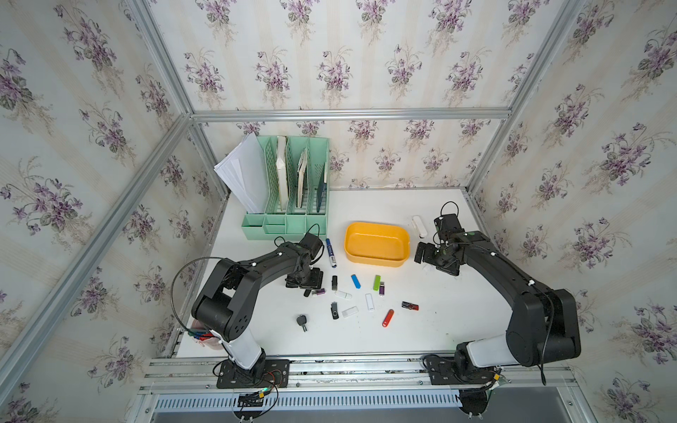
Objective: Put the usb flash drive into the storage box
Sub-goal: Pick up the USB flash from the center of the board.
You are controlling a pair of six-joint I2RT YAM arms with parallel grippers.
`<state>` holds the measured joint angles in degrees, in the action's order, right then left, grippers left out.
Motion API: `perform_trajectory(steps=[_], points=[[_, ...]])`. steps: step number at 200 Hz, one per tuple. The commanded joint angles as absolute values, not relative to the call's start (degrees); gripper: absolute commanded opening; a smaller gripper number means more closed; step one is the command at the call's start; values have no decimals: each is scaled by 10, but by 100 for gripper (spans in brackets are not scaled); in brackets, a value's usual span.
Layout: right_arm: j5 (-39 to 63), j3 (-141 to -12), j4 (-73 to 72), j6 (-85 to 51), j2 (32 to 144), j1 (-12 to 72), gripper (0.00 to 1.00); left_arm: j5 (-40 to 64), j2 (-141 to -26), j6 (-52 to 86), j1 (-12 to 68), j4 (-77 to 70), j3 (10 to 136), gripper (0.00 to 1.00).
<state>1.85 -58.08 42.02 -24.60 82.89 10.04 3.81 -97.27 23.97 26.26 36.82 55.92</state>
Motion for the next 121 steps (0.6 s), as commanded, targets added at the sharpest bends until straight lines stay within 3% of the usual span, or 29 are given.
perform_trajectory(steps=[1,81,121], points=[[20,-574,413,-244,829,98,100,34,-975,242,262,380,560,74],[15,-543,408,-265,840,92,98,53,-966,242,263,375,536,51],[11,-539,406,-265,856,83,98,53,-955,244,264,382,527,46]])
